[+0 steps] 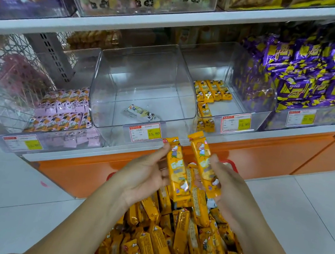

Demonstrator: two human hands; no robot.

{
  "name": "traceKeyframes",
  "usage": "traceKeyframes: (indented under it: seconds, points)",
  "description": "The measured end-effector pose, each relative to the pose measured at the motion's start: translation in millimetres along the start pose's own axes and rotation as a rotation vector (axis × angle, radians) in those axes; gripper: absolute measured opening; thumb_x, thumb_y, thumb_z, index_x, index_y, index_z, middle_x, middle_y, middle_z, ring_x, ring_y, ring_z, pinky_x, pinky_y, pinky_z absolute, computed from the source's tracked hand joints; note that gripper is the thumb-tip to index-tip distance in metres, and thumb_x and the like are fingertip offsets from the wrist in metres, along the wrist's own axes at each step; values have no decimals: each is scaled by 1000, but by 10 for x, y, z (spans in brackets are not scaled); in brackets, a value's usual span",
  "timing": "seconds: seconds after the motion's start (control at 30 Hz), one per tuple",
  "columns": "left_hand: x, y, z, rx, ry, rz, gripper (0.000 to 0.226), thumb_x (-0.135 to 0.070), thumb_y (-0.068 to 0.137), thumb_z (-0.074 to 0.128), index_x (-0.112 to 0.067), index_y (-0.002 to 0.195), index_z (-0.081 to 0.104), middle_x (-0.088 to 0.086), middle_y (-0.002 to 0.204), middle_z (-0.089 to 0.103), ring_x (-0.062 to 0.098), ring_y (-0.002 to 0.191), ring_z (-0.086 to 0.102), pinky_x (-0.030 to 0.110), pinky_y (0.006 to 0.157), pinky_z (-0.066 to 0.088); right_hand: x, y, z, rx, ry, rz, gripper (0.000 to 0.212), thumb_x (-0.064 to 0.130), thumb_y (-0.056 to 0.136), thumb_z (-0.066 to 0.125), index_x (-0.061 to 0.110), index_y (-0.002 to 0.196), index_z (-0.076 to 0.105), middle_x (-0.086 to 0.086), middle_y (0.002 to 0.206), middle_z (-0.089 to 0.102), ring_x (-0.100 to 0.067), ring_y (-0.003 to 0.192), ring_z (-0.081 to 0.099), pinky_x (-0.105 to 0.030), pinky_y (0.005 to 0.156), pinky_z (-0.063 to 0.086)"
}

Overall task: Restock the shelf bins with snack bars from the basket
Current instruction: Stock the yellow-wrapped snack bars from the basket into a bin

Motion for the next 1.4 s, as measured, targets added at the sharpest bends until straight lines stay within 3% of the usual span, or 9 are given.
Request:
traceKeyframes:
  seconds: [0.1,0.33,0.5,0.63,0.77,0.9,0.97,1.13,1.4]
  points:
    - [-14,-36,142,72,-25,7,34,-33,80,56,-9,102,68,17,104,70,27,91,70,41,75,59,258,-48,131,-79,-321,-254,23,47,94,42,38,111,56,23,101,61,1,103,58,-15,86,42]
    - [-216,-27,127,9,-45,176,40,-22,80,62,1,113,62,19,112,64,29,101,63,42,85,56,538,-126,422,-11,-752,-568,62,59,82,61,45,136,37,25,117,40,27,103,38,5,79,33]
    - [-394,-54,293,74,60,246,37,-14,77,60,-3,113,62,13,111,69,23,105,66,32,90,54,802,-80,361,-130,-817,-687,66,42,75,74,33,134,45,15,110,44,4,94,49,-2,73,38]
    - [-827,-126,132,-228,754,552,23,-18,88,63,-21,111,67,-8,114,69,5,111,60,24,99,44,1326,82,71,-173,-615,-669,36,33,80,70,38,109,50,10,99,62,0,82,60,-16,70,49]
    - [-1049,-191,18,-510,1415,716,33,-21,92,58,-20,126,59,-4,131,56,7,118,49,13,94,30,1719,746,-222,-286,-941,-413,71,43,80,66,18,140,37,-9,128,53,-25,111,55,-35,88,44]
    - [-979,-30,-84,-488,1550,599,43,-22,93,56,-15,135,50,4,139,50,21,128,45,27,103,34,1647,1359,-153,-138,-1327,-29,59,35,93,56,-5,134,42,-21,123,52,-28,100,52,-29,76,39]
    - [-963,31,-109,-475,1574,587,45,-23,94,55,-16,138,47,4,140,48,20,128,44,27,103,35,1556,1531,-64,-48,-1500,26,39,34,99,43,-2,103,58,-23,113,51,-24,85,50,-28,70,38]
    - [-950,89,-150,-466,1608,601,46,-25,94,55,-20,139,45,0,141,48,17,129,43,23,101,35,1264,1818,-67,64,-1768,148,16,22,97,44,10,93,54,-12,95,51,-24,91,43,-30,78,36]
    - [-923,102,-163,-466,1644,628,49,-27,94,55,-22,141,42,0,143,45,19,132,41,25,104,34,1230,1739,-52,99,-1746,154,41,32,102,41,3,131,49,-14,131,53,-26,114,55,-33,90,44]
Point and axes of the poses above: each hand's wrist, its own y-axis towards the middle knuckle, its own z-axis out of the palm, x = y × z, the point moved 8 cm from there along y, towards the middle knuckle
